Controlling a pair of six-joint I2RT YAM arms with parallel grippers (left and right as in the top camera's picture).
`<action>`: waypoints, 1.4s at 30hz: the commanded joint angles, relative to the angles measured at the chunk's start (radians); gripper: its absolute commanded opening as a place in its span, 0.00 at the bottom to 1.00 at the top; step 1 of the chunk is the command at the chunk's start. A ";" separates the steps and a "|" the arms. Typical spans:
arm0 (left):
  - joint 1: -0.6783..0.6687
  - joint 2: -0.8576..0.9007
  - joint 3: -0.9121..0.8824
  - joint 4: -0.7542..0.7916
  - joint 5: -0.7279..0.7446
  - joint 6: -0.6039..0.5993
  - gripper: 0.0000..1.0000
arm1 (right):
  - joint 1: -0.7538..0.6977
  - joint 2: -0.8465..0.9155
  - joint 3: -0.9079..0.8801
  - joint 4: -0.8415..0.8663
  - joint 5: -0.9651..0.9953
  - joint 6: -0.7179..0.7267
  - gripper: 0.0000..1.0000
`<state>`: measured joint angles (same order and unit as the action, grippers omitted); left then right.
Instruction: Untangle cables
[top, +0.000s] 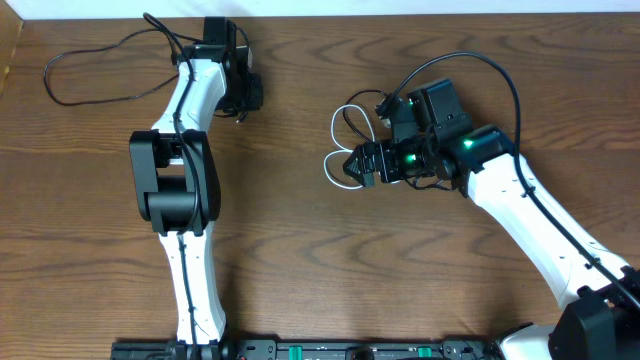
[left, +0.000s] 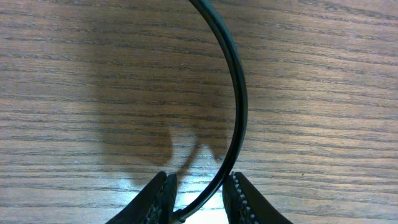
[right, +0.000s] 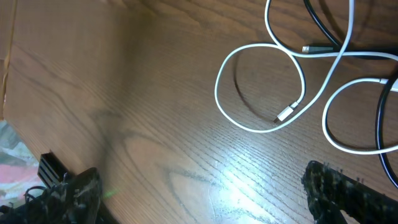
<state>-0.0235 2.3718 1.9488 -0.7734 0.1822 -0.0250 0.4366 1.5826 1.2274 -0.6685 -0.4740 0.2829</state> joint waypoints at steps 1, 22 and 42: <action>-0.002 0.024 -0.013 0.001 0.009 0.006 0.31 | 0.006 -0.011 -0.005 0.001 0.001 -0.007 0.99; 0.019 0.018 0.029 0.443 0.008 -0.202 0.10 | 0.006 -0.011 -0.005 -0.023 0.002 -0.008 0.99; 0.025 -0.263 0.030 0.048 0.415 -0.333 0.99 | -0.091 -0.011 -0.005 -0.025 0.101 0.069 0.99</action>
<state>-0.0002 2.2356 1.9472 -0.6411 0.3595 -0.3309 0.4091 1.5826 1.2274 -0.6918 -0.4076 0.2970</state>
